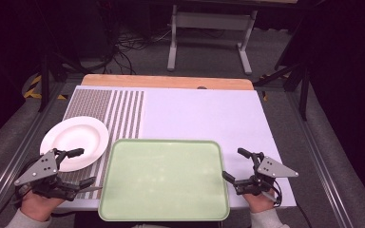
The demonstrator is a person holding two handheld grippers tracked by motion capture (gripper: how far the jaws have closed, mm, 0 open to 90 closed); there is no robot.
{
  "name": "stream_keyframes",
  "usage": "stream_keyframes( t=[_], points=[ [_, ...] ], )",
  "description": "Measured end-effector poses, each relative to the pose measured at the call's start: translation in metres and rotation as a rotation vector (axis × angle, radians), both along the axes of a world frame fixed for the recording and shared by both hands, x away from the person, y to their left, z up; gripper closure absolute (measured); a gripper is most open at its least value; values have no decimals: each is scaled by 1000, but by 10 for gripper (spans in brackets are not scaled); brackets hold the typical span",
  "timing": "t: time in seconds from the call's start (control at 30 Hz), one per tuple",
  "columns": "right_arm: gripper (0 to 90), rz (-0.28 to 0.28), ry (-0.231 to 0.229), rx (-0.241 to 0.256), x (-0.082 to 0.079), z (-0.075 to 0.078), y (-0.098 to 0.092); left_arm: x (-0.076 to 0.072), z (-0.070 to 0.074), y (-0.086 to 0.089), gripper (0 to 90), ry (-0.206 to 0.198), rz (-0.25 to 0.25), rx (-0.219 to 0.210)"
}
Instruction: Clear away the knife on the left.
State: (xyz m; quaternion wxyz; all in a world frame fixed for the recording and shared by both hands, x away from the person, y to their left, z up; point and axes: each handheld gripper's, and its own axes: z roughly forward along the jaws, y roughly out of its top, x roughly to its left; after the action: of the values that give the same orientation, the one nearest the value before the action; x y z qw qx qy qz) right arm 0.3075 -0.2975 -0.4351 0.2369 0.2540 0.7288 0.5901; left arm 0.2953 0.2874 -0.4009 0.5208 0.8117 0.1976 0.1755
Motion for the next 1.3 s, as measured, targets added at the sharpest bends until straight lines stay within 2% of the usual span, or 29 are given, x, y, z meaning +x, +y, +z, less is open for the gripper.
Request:
stream_keyframes(
  t=[0.03, 0.17, 0.37, 0.53, 0.57, 0.77, 1.03, 1.2, 1.3],
  points=[
    [22, 1, 0, 0, 0, 0, 0, 0, 0, 0, 70, 0, 0, 0],
    [22, 3, 4, 0, 0, 0, 0, 1, 8, 4, 71, 22, -25, 75],
    [22, 11, 11, -6, 1, -1, 1, 2, 15, 6, 71, 50, -54, 164],
    [22, 15, 15, -7, 1, -1, 2, 5, 14, 9, 70, 92, -68, 232],
    [22, 15, 14, -8, 1, -1, 2, 5, 14, 9, 70, 94, -69, 258],
    [22, 20, 18, -9, 1, -2, 2, 6, 12, 11, 78, 132, -79, 335],
    [22, 25, 23, -13, 2, -2, 3, 9, 10, 15, 85, 175, -102, 418],
    [27, 23, 20, -15, 1, -2, 2, 14, 6, 18, 87, 236, -139, 441],
    [28, 22, 20, -13, 1, -1, 1, 16, 4, 19, 93, 259, -151, 464]
  ],
)
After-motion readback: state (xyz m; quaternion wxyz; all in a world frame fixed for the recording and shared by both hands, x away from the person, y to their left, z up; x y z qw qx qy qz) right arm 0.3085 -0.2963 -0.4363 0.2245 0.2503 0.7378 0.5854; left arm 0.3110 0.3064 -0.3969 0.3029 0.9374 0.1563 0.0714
